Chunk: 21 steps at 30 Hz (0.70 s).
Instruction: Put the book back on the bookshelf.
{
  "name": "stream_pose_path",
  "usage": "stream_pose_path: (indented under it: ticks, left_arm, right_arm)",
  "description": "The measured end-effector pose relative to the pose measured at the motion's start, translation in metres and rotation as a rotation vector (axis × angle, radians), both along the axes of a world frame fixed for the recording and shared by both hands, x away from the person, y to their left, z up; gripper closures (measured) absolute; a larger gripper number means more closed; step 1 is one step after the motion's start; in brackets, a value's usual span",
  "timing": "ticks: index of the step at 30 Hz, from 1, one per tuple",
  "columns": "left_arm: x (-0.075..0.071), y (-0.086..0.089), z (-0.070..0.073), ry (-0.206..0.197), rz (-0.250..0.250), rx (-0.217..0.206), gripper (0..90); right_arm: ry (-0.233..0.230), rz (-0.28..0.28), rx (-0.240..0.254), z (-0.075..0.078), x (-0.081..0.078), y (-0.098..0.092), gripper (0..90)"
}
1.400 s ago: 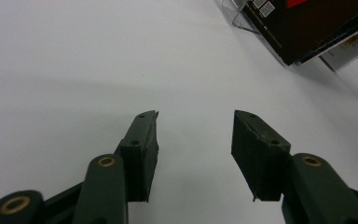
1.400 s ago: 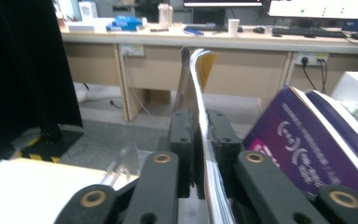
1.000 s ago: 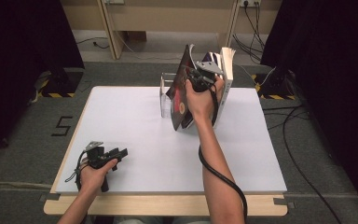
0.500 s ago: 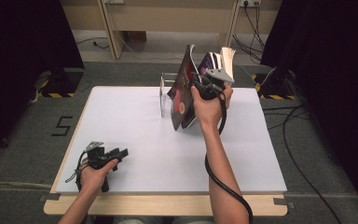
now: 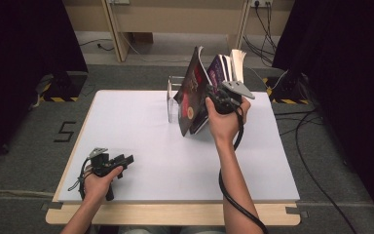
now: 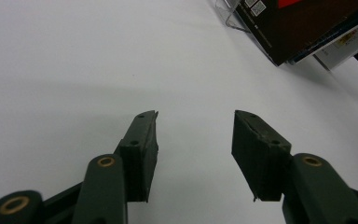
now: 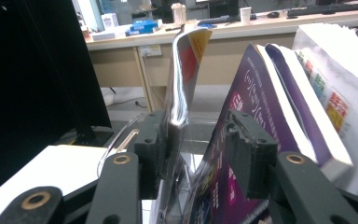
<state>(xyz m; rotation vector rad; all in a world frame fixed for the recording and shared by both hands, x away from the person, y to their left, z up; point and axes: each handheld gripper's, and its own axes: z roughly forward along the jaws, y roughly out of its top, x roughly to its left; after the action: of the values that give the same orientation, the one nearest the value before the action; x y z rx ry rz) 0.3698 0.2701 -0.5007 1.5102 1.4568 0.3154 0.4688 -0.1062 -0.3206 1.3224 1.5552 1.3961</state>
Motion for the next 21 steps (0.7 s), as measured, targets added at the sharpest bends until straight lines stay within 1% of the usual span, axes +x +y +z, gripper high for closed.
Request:
stream_pose_path:
  ticks: [2,4,6,8,11,14,21]
  left_arm:
    - [0.000,0.000,0.000,0.001,-0.001,-0.001,49.7]
    - [0.000,-0.001,0.000,0.001,-0.003,0.001,49.7]
    - [0.000,-0.001,0.000,0.000,-0.004,0.000,49.7]
    - [0.000,-0.001,0.000,0.000,-0.003,0.000,49.7]
    - [0.000,-0.001,0.000,0.001,-0.001,0.001,49.7]
    - [0.000,-0.001,-0.001,0.002,-0.002,0.000,49.7]
    - [0.000,-0.001,0.000,-0.002,-0.002,0.003,49.7]
  right_arm:
    - [-0.005,0.009,0.010,0.000,-0.004,-0.001,60.1]
    - [0.004,0.017,0.016,-0.001,-0.006,-0.002,61.2]
    - [0.012,0.021,0.011,-0.003,-0.007,-0.002,61.6]
    - [0.017,0.030,0.020,-0.005,-0.009,-0.002,61.6]
    - [0.010,0.033,0.024,-0.008,-0.015,-0.003,61.6]
    - [0.008,0.029,0.028,-0.011,-0.021,-0.005,61.7]
    - [0.019,0.017,0.024,-0.018,-0.028,-0.012,62.1]
